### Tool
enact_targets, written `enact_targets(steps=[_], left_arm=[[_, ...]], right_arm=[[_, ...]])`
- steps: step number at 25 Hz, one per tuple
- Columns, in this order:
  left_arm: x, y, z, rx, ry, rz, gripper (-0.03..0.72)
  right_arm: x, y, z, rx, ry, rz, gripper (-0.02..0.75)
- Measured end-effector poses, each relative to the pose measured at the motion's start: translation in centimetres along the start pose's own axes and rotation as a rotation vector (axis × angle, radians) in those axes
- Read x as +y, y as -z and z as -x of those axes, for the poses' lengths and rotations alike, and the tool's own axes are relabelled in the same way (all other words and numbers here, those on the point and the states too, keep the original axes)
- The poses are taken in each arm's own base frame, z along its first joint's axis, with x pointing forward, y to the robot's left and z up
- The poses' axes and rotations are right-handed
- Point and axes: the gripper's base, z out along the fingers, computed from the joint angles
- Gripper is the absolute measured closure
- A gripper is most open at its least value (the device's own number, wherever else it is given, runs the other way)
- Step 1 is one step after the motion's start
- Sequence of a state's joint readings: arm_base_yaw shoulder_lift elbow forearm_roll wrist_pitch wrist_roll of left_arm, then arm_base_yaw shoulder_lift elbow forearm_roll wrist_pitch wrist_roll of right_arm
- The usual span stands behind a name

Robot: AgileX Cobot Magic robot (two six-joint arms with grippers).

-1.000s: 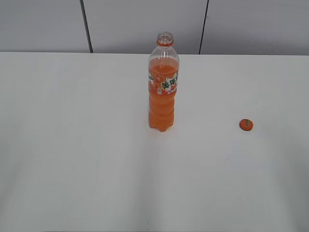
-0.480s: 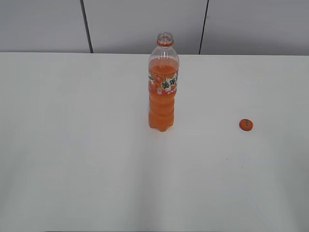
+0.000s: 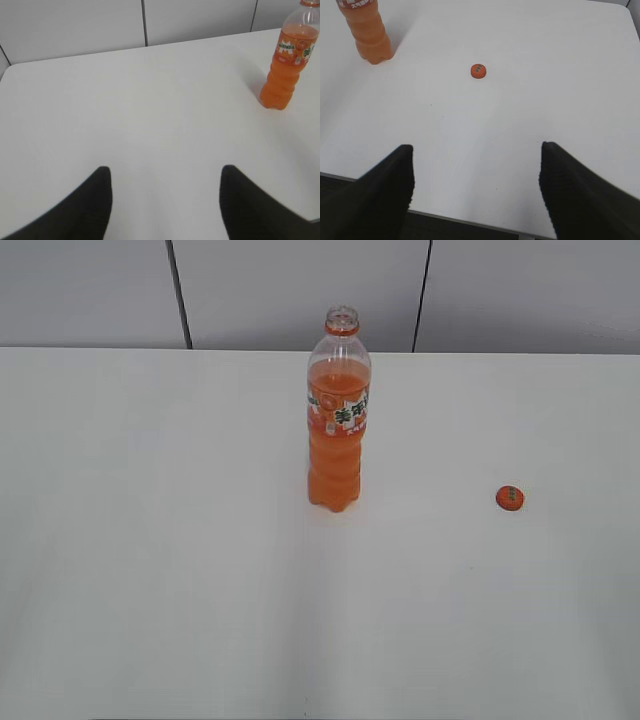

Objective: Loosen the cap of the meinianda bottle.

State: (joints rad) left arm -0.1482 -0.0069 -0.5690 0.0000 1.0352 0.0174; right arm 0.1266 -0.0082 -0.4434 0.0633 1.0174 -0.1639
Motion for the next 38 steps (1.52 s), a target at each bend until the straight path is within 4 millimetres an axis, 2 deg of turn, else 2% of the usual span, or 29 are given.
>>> enact_targets(steps=[25, 38], left_arm=[[-0.01, 0.00, 0.00, 0.000, 0.002, 0.004, 0.263], [-0.25, 0.00, 0.00, 0.002, 0.066, 0.169, 0.303]], right_arm=[[-0.01, 0.01, -0.01, 0.000, -0.004, -0.002, 0.152], [-0.01, 0.01, -0.01, -0.001, -0.004, -0.002, 0.152]])
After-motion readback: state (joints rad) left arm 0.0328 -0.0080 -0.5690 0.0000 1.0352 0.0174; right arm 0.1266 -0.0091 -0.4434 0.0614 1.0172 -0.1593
